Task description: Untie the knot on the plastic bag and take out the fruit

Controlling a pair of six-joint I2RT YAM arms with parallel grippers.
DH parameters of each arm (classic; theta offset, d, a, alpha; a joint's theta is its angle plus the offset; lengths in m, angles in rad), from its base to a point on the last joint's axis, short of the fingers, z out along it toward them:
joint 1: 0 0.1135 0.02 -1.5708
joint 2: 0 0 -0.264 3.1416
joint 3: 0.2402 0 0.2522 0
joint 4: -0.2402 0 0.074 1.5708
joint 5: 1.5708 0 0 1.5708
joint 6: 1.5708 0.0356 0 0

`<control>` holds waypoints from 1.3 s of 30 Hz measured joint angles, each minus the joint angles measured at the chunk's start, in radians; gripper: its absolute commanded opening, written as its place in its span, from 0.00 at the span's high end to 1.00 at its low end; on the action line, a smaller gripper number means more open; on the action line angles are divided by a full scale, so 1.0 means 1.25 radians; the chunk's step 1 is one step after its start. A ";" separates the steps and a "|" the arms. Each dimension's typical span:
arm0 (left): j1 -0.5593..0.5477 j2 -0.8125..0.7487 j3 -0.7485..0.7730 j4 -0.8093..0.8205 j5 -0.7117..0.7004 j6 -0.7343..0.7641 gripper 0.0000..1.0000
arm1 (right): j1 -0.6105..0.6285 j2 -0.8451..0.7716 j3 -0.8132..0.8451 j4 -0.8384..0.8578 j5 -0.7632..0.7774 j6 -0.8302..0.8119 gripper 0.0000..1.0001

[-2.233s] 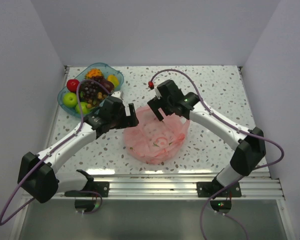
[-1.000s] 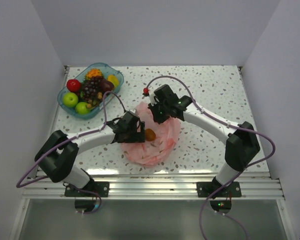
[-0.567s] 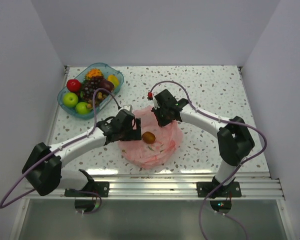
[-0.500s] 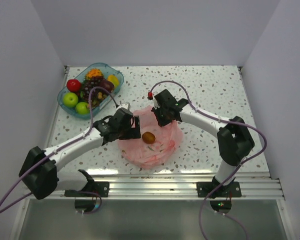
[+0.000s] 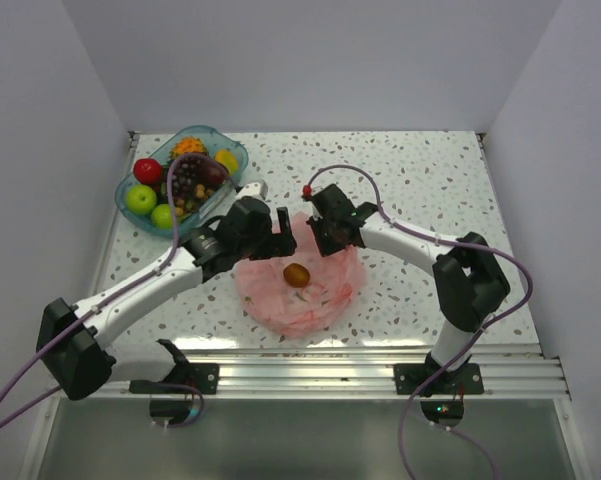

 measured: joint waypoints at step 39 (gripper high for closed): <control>-0.082 0.371 -0.063 0.197 0.007 -0.233 0.54 | -0.002 -0.027 -0.108 0.065 0.012 0.097 1.00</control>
